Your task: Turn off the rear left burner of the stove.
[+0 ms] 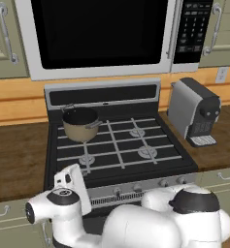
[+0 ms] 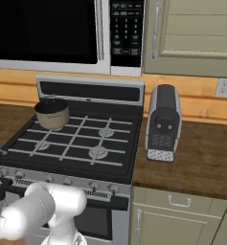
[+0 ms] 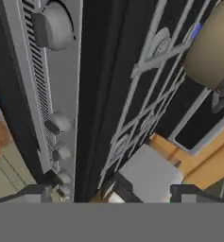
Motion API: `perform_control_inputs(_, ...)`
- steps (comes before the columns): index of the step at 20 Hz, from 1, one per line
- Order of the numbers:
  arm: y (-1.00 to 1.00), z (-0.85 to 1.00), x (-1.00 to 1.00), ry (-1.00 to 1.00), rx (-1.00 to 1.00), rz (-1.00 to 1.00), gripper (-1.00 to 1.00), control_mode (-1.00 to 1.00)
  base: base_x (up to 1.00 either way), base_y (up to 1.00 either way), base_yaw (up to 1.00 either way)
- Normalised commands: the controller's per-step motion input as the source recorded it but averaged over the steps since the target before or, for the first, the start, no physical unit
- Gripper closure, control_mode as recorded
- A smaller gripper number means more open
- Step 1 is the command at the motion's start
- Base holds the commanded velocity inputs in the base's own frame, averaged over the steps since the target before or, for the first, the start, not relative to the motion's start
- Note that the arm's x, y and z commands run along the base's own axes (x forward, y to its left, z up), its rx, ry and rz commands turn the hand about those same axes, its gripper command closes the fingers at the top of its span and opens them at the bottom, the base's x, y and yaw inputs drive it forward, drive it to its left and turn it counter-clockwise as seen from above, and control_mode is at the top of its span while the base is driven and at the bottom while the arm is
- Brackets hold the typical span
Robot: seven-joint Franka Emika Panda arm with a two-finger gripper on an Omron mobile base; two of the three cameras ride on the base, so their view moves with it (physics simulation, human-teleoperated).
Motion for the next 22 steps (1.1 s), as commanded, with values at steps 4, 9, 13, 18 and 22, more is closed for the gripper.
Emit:
perform_control_inputs(4, 0.71, -0.90, -0.12, 0.00, -0.37, 0.30, -1.00, -1.00, 0.00, 0.00, 0.00)
perform_control_inputs(9, 0.05, -0.44, 0.05, -0.14, -0.02, 0.07, -1.00, -1.00, 0.00, 0.00, 0.00)
perform_control_inputs(13, -0.07, -0.41, 0.08, -0.15, 0.00, 0.01, -1.00, -1.00, 0.00, 0.00, 0.00)
perform_control_inputs(18, -0.18, -0.40, 0.09, -0.16, 0.06, 0.00, -1.00, -1.00, 0.00, 0.00, 0.00)
perform_control_inputs(22, -0.18, -0.11, 0.26, -0.08, 0.11, 0.00, -1.00, -1.00, 0.00, 0.00, 0.00)
